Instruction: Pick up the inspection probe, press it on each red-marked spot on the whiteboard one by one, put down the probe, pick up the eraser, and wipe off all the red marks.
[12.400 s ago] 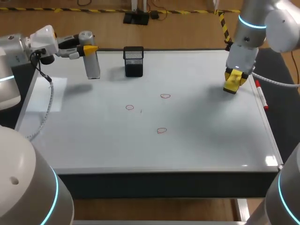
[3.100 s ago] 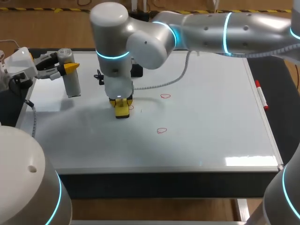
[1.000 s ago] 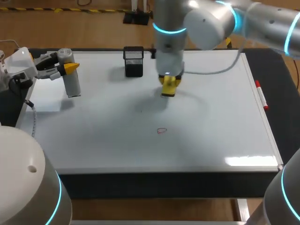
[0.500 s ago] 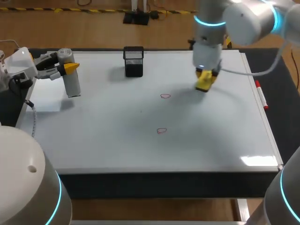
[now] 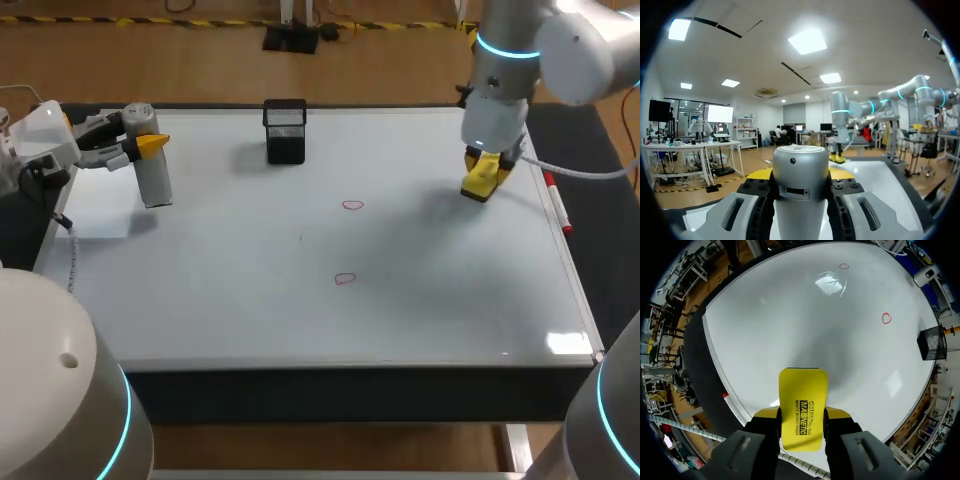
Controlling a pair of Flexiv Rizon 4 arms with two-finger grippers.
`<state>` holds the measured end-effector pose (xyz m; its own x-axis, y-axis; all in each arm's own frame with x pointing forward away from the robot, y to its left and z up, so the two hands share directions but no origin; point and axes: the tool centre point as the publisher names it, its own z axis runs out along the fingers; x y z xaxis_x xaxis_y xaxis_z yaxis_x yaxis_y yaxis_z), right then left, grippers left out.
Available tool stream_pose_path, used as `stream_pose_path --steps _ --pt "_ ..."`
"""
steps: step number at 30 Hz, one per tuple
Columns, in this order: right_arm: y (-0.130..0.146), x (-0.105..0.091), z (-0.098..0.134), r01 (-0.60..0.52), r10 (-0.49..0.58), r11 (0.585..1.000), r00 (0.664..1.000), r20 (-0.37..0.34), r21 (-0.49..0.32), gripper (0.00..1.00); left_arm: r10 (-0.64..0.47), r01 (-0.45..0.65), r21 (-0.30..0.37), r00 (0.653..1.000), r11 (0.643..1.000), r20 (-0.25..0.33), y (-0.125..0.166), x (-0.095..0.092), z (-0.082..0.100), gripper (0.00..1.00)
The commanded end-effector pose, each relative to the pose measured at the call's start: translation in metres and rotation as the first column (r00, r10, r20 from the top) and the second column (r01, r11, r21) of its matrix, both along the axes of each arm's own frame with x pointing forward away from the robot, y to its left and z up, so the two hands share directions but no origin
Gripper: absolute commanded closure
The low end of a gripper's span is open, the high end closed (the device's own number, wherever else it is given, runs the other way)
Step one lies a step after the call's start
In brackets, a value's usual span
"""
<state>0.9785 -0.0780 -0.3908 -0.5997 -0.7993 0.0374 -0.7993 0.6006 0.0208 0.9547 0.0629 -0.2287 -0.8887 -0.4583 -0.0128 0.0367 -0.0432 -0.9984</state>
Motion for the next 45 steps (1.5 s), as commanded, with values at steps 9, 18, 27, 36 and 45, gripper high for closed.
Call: stream_pose_path --steps 9,18,27,36,45 --pt "-0.003 -0.002 0.001 -0.001 0.001 1.000 1.000 0.004 -0.011 1.00 0.001 -0.001 0.001 1.000 1.000 0.001 0.000 -0.001 0.001 1.00" --pt "-0.003 -0.002 0.001 -0.001 0.001 1.000 1.000 0.004 -0.011 1.00 -0.001 0.001 0.006 1.000 1.000 0.000 -0.003 -0.002 0.001 1.00" --pt "-0.003 -0.002 0.001 -0.001 0.001 1.000 1.000 0.004 -0.011 1.00 -0.070 0.070 -0.011 0.997 0.997 0.021 -0.054 -0.020 0.002 1.00" --pt "-0.003 -0.002 0.001 -0.001 0.001 1.000 1.000 0.004 -0.011 1.00 -0.120 0.122 -0.028 0.991 0.992 0.056 -0.113 -0.036 0.013 1.00" --pt "-0.003 -0.002 0.001 -0.001 0.001 1.000 1.000 0.004 -0.011 1.00 -0.155 0.159 -0.055 0.986 0.986 0.061 -0.167 -0.044 0.015 1.00"
